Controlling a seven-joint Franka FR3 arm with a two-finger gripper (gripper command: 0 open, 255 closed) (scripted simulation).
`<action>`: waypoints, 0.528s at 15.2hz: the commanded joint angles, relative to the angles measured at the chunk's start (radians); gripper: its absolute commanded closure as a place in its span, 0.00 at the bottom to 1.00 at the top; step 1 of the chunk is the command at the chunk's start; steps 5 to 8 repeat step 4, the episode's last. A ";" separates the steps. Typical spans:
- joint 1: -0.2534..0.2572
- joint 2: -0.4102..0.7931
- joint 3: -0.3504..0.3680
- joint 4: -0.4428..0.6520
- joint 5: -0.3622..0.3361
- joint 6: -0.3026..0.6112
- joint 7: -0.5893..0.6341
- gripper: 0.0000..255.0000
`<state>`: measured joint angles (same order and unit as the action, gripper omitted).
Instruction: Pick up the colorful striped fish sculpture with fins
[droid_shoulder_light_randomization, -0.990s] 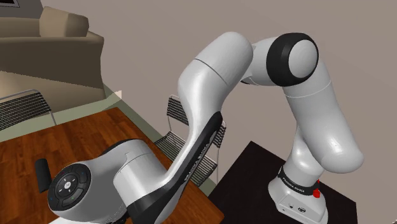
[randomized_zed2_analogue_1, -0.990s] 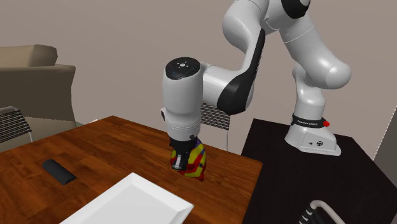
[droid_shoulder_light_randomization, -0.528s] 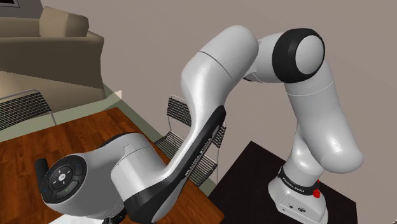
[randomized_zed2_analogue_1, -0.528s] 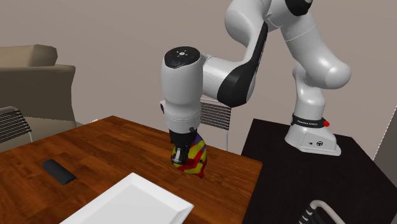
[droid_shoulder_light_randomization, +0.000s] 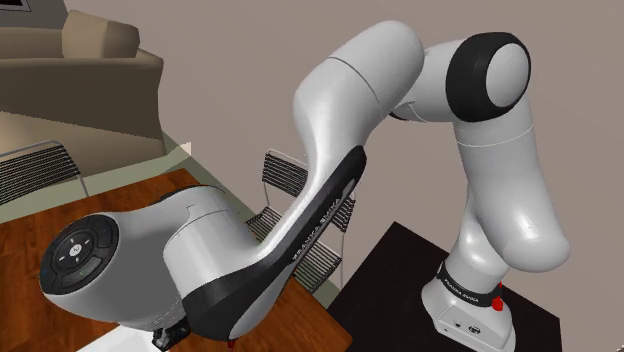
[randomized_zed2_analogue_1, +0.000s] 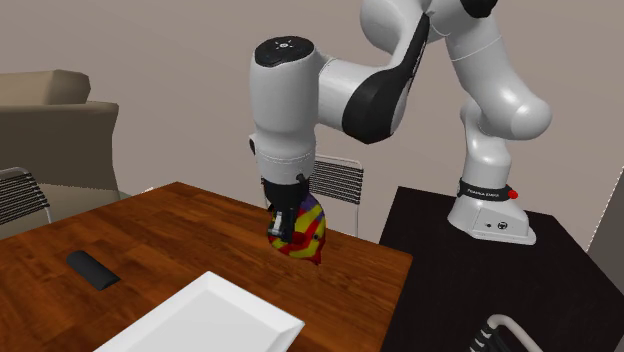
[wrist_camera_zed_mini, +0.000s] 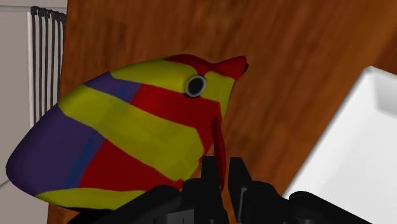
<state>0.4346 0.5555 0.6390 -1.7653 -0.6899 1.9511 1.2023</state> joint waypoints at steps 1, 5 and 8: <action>-0.009 -0.021 0.008 -0.002 0.014 -0.013 -0.013 1.00; -0.011 -0.030 0.012 0.002 0.021 -0.023 -0.020 1.00; -0.011 -0.030 0.012 0.002 0.021 -0.023 -0.020 1.00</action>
